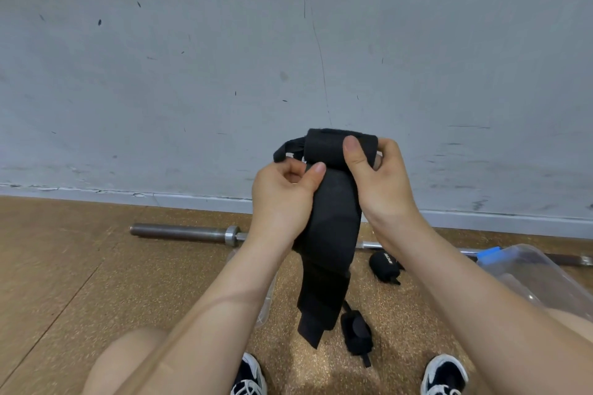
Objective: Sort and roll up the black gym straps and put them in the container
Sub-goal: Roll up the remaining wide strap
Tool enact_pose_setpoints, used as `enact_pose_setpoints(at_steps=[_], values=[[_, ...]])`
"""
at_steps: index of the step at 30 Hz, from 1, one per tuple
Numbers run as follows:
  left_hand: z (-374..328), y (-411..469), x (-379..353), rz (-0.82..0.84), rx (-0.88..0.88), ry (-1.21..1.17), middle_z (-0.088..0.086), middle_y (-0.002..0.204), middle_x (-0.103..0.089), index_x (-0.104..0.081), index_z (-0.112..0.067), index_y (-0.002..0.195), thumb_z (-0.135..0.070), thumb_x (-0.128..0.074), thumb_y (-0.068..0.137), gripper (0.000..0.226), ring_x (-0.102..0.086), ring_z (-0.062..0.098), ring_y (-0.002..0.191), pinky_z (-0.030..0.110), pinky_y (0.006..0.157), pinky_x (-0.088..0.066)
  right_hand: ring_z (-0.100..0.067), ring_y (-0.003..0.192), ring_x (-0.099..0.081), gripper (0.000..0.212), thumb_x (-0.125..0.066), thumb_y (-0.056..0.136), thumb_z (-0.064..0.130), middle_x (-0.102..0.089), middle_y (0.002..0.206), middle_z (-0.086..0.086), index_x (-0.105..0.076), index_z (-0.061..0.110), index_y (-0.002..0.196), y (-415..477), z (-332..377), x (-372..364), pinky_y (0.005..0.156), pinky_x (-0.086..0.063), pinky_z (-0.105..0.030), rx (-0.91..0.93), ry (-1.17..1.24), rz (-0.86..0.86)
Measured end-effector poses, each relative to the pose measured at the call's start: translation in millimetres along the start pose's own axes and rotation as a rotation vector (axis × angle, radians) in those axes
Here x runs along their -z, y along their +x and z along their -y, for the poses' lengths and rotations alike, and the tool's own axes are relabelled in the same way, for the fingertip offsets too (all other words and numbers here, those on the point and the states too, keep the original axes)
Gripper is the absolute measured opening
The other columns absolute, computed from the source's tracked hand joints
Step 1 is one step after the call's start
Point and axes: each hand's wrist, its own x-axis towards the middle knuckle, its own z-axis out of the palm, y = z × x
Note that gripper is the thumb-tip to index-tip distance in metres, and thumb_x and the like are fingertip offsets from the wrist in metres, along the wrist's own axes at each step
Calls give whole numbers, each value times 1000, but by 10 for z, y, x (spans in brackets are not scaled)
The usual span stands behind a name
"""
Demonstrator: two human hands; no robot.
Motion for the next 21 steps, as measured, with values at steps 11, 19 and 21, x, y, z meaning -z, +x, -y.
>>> enact_pose_setpoints(at_steps=[11,19,21], values=[[-59,42,70,164,223,-315,9,98,-73,-50,-16,115,3,-60,92,32,-71,20,90,35,74,-58,-27,93,-68,35,-76,86,26,-64,103,-9,-44,28,99,31,25,98,80,-58,-53,156,-186,163],[-137,195,485,100,-224,36,-10,132,-52,-44,-40,130,-37,-77,66,71,-50,5,125,25,100,-42,-33,93,-69,40,-81,79,12,-63,111,-9,-54,34,99,83,154,311,70,-61,-44,186,-293,418],[-158,167,470,283,-405,293,-21,134,-53,-49,-49,126,-48,-76,71,61,-45,-5,127,16,105,-36,-29,94,-70,42,-82,79,10,-63,109,-6,-55,32,102,53,153,279,70,-61,-39,194,-318,481]])
